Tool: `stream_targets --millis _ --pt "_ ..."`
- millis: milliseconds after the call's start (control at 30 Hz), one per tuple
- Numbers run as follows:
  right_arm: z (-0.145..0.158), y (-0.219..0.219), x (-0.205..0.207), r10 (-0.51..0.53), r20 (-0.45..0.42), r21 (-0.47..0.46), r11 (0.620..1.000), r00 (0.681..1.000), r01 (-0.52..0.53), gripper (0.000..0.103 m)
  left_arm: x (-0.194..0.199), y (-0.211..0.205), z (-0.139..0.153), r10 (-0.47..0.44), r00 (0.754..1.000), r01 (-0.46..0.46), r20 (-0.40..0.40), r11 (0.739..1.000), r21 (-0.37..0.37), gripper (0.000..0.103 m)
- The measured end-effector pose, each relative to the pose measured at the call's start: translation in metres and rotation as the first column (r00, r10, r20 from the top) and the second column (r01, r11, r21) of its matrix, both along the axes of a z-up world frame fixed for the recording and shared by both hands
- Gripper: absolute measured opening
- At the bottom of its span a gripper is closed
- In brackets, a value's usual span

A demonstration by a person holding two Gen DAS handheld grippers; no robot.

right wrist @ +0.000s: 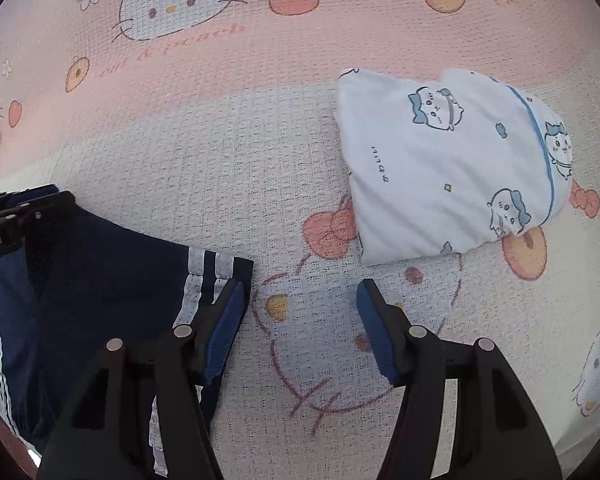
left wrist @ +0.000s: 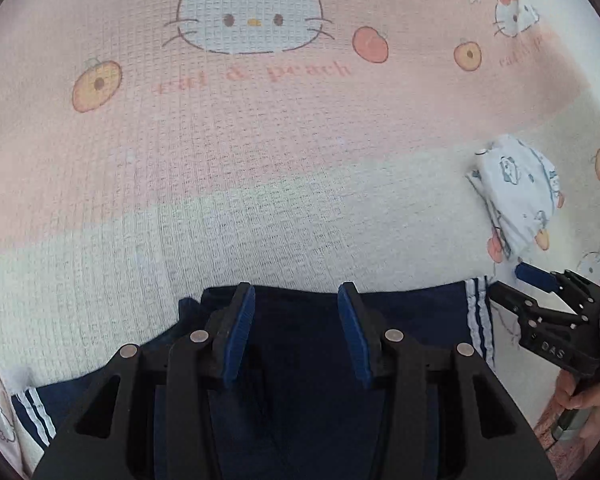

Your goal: Fold clothes

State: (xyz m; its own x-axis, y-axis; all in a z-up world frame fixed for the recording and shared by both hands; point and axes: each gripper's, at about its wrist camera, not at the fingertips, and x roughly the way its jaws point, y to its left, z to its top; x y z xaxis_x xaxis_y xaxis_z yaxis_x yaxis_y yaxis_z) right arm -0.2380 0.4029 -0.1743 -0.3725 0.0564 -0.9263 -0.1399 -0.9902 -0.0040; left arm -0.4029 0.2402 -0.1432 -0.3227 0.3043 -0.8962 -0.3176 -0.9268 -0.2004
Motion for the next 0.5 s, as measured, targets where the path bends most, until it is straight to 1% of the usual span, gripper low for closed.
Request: stream_targets --millis 33,67,133,200,267,300,367,400,467,500 --pt "0.001 0.001 -0.001 -0.005 -0.010 0.005 1.000 1.000 0.005 0.060 0.016 -0.020 0.005 -0.028 1.000 0.028 0.003 1.000 -0.004 0.045" --pt "0.003 0.002 -0.002 -0.010 -0.020 0.010 1.000 1.000 0.010 0.060 0.025 -0.023 0.006 -0.058 0.998 0.058 0.005 0.998 -0.014 0.045" --pt "-0.003 0.003 -0.003 -0.015 0.002 0.002 1.000 1.000 0.015 0.060 0.035 0.001 -0.007 -0.111 0.994 0.111 0.012 0.993 -0.042 0.045" --pt "-0.009 0.005 -0.003 -0.025 0.015 -0.003 1.000 1.000 0.025 0.060 0.053 0.005 -0.026 -0.133 0.991 0.134 0.032 0.989 -0.057 0.045" --pt "-0.012 0.007 -0.003 -0.043 0.010 -0.004 0.999 0.999 0.043 0.060 0.063 0.004 -0.040 -0.109 0.993 0.112 0.042 0.993 -0.050 0.045" --pt "-0.012 0.007 -0.003 -0.052 0.006 -0.006 0.999 0.999 0.052 0.060 0.063 0.003 -0.041 -0.086 0.995 0.088 0.044 0.995 -0.038 0.045" --pt "-0.014 0.006 -0.005 -0.060 0.003 -0.005 0.998 0.998 0.060 0.060 0.059 0.005 -0.028 -0.044 0.999 0.045 0.030 0.999 -0.026 0.045" --pt "-0.013 0.008 -0.004 -0.067 0.003 -0.007 0.998 0.998 0.067 0.060 0.067 0.009 -0.021 -0.047 0.999 0.047 0.011 0.998 -0.029 0.045" --pt "-0.011 0.012 0.000 -0.085 0.003 -0.013 0.996 0.996 0.085 0.060 0.094 0.024 -0.013 -0.093 0.995 0.092 -0.027 0.994 -0.061 0.045" --pt "-0.009 0.013 0.004 -0.100 0.006 -0.028 0.995 0.995 0.100 0.060 0.111 0.037 -0.016 -0.131 0.990 0.127 -0.045 0.987 -0.097 0.045"
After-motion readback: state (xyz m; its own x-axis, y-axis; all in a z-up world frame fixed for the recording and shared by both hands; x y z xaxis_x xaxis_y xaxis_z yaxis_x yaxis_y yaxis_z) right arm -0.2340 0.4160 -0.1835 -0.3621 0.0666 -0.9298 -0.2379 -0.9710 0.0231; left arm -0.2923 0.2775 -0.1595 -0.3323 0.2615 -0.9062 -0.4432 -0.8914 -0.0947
